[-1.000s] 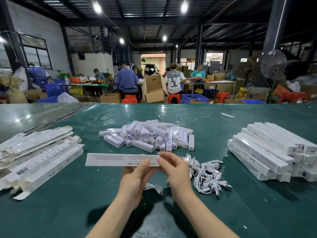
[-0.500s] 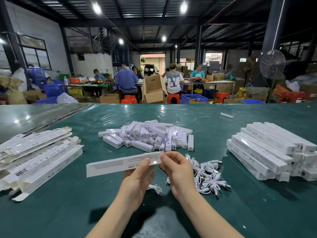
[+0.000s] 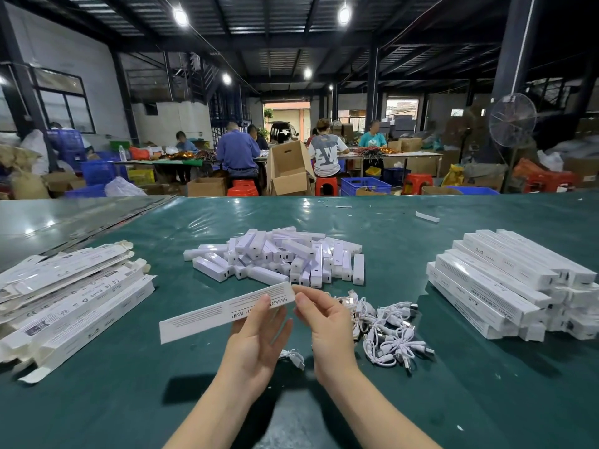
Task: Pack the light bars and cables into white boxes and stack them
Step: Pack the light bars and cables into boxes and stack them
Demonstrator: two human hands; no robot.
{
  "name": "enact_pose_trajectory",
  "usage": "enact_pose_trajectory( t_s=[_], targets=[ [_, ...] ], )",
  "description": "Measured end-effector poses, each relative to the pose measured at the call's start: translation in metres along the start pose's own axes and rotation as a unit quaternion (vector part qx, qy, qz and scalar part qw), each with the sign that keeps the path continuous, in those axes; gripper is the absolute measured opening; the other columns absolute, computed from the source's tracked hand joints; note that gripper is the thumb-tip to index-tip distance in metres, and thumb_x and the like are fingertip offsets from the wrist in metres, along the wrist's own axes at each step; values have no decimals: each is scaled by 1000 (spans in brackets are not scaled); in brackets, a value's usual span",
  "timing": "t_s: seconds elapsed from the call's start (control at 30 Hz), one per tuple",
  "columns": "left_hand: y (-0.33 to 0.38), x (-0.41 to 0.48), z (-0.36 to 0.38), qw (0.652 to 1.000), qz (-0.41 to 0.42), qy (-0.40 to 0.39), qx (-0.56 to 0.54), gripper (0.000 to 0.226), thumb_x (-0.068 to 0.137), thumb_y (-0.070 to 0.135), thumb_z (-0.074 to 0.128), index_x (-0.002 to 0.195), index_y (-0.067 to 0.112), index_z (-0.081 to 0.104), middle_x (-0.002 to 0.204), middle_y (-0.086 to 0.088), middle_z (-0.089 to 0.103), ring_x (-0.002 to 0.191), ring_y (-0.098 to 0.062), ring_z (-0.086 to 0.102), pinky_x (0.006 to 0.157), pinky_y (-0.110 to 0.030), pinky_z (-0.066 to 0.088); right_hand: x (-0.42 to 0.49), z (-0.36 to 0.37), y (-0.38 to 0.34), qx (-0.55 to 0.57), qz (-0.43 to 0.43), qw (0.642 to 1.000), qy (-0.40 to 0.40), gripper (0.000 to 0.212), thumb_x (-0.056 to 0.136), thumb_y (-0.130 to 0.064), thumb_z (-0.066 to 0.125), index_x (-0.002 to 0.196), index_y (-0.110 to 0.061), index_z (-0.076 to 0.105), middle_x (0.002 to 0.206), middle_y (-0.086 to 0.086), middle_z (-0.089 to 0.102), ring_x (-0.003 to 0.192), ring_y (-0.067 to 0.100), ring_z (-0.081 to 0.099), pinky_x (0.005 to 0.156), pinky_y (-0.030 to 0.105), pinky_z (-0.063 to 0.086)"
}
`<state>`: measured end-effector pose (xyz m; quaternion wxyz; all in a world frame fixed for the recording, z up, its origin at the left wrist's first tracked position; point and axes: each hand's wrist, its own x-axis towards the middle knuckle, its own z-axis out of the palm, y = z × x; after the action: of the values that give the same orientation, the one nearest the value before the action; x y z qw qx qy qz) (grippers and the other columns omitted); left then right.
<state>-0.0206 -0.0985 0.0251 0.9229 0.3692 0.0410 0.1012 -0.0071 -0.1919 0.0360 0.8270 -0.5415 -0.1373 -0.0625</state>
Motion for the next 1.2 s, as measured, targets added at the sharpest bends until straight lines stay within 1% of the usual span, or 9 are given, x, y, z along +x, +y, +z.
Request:
enact_pose_trajectory(
  t_s=[0.1, 0.27, 0.43, 0.57, 0.67, 0.77, 0.87, 1.03, 1.2],
  targets=[
    [2, 1, 3, 999, -19, 16, -31, 9, 84, 18, 54, 87, 15, 62, 71, 2, 73, 64, -6, 69, 72, -25, 55, -3, 4, 3, 55, 45, 997, -34, 30, 89, 3, 52, 83, -19, 71, 83, -3, 73, 80, 4, 65, 72, 13, 49],
    [7, 1, 4, 995, -43, 22, -86, 24, 82, 21, 55, 62, 15, 67, 63, 1, 70, 58, -8, 67, 76, -29, 45, -9, 7, 3, 25, 63, 991, -115, 40, 89, 9, 44, 100, -22, 66, 97, -10, 71, 90, -5, 64, 76, 7, 45],
    [8, 3, -1, 997, -45, 49, -44, 18, 92, 25, 50, 77, 19, 60, 63, 6, 69, 57, -4, 66, 71, -29, 44, -8, 2, -1, -55, 33, 988, -142, 46, 85, 12, 46, 107, -25, 62, 115, -5, 62, 94, -16, 56, 83, 4, 40],
    [6, 3, -2, 997, -46, 61, -5, 19, 93, 28, 49, 77, 21, 58, 64, 9, 69, 60, -2, 66, 75, -29, 43, -5, 1, -1, 26, 102, 983, -148, 44, 84, 13, 44, 98, -21, 67, 101, 0, 68, 94, 8, 61, 89, 18, 45],
    [5, 2, -3, 997, -45, 63, 3, 15, 93, 24, 50, 83, 18, 60, 65, 6, 70, 59, -4, 67, 78, -30, 47, -1, -3, -6, -114, 42, 983, -139, 32, 84, 7, 52, 103, -14, 66, 116, 4, 62, 109, 12, 54, 99, 22, 40],
    [3, 0, -5, 996, -38, 70, 50, 10, 91, 18, 54, 93, 12, 62, 70, -1, 72, 61, -9, 69, 58, -23, 56, 3, -8, -7, -420, -156, 884, -136, 38, 82, -5, 58, 119, -11, 58, 127, 0, 53, 118, 12, 45, 106, 25, 31],
    [-1, -4, -3, 992, -43, 37, 111, 19, 87, 22, 55, 92, 6, 63, 74, -5, 71, 63, -12, 69, 51, -22, 53, 0, -6, -12, -546, -268, 775, -171, 36, 73, -4, 55, 107, -13, 64, 109, 0, 66, 101, 26, 52, 88, 39, 43],
    [2, -2, 3, 986, -88, 30, 136, 28, 91, 36, 48, 91, 12, 63, 87, -5, 70, 81, -19, 61, 70, -33, 47, 14, -25, -28, -594, -345, 726, -29, 29, 52, 5, 78, 73, -14, 70, 65, -6, 69, 63, 25, 55, 61, 27, 46],
    [4, -2, 0, 980, -119, 43, 152, 30, 94, 33, 44, 91, 9, 61, 91, -8, 67, 80, -21, 58, 70, -32, 46, 42, -77, -57, -574, -204, 759, 231, 13, 83, -16, 67, 94, -18, 72, 69, 0, 59, 75, 16, 42, 49, 21, 22]
  ],
)
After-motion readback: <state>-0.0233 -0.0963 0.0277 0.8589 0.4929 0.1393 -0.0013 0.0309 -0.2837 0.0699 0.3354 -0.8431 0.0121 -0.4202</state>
